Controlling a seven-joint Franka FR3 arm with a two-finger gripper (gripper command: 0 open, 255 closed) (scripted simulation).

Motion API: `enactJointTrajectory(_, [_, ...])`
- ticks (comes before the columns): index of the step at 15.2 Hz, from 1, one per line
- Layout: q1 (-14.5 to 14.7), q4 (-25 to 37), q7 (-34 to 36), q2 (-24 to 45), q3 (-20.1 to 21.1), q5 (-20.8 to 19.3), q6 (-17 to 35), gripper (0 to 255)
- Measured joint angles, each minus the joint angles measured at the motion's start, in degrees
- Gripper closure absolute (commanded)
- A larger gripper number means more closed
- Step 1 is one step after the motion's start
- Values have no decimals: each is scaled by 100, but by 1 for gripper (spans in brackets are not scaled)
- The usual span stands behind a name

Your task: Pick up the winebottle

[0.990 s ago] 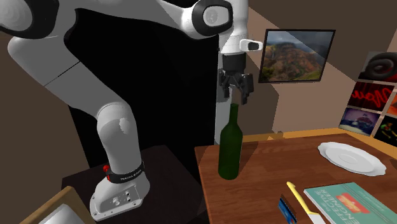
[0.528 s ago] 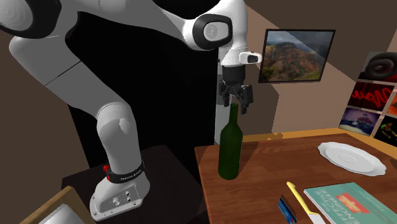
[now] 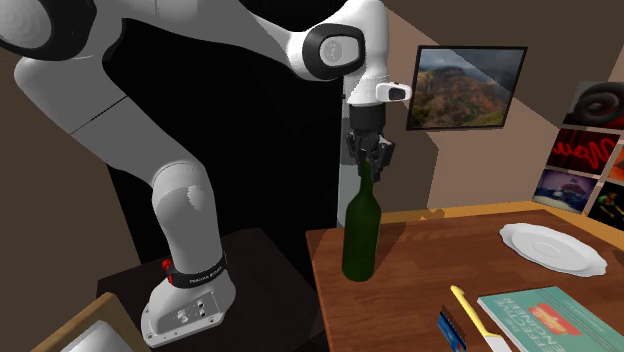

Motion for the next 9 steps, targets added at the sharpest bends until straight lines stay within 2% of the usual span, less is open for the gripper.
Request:
enactJointTrajectory(4, [0, 22, -3, -4, 3, 2, -30, 255])
enactJointTrajectory(9, [14, 334, -15, -39, 44, 35, -386, 255])
